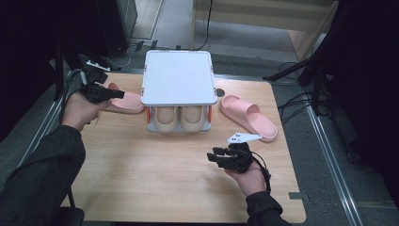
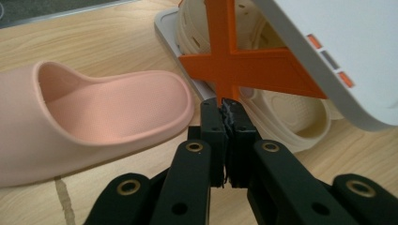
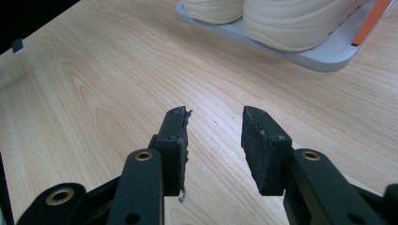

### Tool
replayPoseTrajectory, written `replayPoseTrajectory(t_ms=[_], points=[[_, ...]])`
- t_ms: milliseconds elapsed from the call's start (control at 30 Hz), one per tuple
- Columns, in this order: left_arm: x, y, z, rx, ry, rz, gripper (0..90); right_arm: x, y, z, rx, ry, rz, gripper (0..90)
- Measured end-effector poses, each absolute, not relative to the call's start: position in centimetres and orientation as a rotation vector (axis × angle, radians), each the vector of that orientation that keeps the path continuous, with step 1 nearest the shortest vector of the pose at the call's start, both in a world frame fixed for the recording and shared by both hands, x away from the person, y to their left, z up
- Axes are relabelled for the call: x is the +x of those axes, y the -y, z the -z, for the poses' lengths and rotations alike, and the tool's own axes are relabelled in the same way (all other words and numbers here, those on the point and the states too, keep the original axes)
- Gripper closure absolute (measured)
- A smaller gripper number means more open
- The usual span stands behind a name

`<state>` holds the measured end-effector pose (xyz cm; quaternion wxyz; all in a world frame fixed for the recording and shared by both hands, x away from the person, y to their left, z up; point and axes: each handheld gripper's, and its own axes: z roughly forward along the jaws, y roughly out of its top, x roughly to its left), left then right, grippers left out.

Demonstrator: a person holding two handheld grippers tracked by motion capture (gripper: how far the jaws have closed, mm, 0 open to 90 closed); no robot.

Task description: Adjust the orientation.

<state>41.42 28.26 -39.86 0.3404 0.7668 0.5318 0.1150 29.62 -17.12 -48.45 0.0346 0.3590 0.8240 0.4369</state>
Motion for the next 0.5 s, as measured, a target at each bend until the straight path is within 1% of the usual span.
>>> replayPoseTrajectory(t_ms=[200,500], points=[[42.9,-28.3,41.3,1.985,-1.411,-0.33,89.2,29.6,17.2,48.5,1.107,-2.524,-1.344,61.8],[45.4,-29.4,44.1,1.924,-1.495,-0.306,89.2,29.5,17.6,48.6,1.127,-2.522,-1.332,61.4]])
